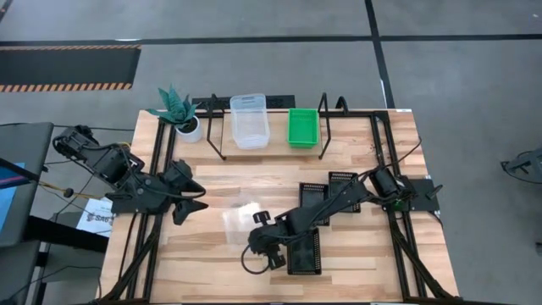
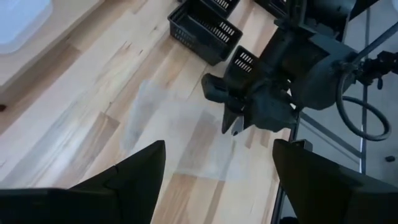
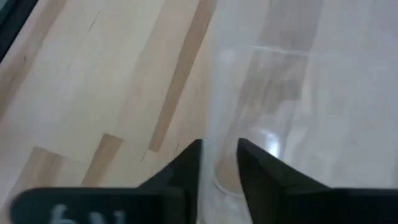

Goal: Stack baskets on shelf by color
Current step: Stack the transparent bin on top of the stacked transparent bins on the shelf

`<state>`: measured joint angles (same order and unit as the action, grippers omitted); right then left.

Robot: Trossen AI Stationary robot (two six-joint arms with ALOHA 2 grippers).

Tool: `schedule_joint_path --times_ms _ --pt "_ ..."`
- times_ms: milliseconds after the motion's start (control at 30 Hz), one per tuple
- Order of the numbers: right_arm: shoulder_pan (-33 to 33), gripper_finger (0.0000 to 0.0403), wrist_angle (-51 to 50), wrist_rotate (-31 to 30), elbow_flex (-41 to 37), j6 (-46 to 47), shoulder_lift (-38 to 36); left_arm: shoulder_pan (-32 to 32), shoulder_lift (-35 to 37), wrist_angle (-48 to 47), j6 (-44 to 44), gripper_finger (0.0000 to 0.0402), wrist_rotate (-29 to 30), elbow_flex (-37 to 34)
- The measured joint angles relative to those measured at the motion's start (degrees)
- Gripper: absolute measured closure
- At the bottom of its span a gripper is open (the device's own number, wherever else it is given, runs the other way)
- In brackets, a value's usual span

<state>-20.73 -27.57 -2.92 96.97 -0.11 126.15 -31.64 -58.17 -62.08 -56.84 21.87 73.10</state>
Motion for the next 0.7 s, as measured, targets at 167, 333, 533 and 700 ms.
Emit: schedule_joint_path --times_ms 167,333,533,700 --pt "-0.2 0.0372 -4.4 0.1 -0.2 1.4 0.7 0.0 0.0 0.0 -1.1 0.0118 0.0 0.0" --pt "-0.5 0.0391 -4.8 1.4 1.8 5.1 -0.8 0.0 0.0 0.0 -2.3 0.0118 0.0 0.0" --pt "-0.5 0.0399 -12.6 -1.5 12.3 2.9 -6.0 0.0 0.5 0.0 -3.1 0.0118 0.3 0.0" --pt "4.0 0.0400 -24.9 -11.4 18.9 -4.1 -11.5 0.0 1.5 0.0 -4.7 0.0118 3.4 0.0"
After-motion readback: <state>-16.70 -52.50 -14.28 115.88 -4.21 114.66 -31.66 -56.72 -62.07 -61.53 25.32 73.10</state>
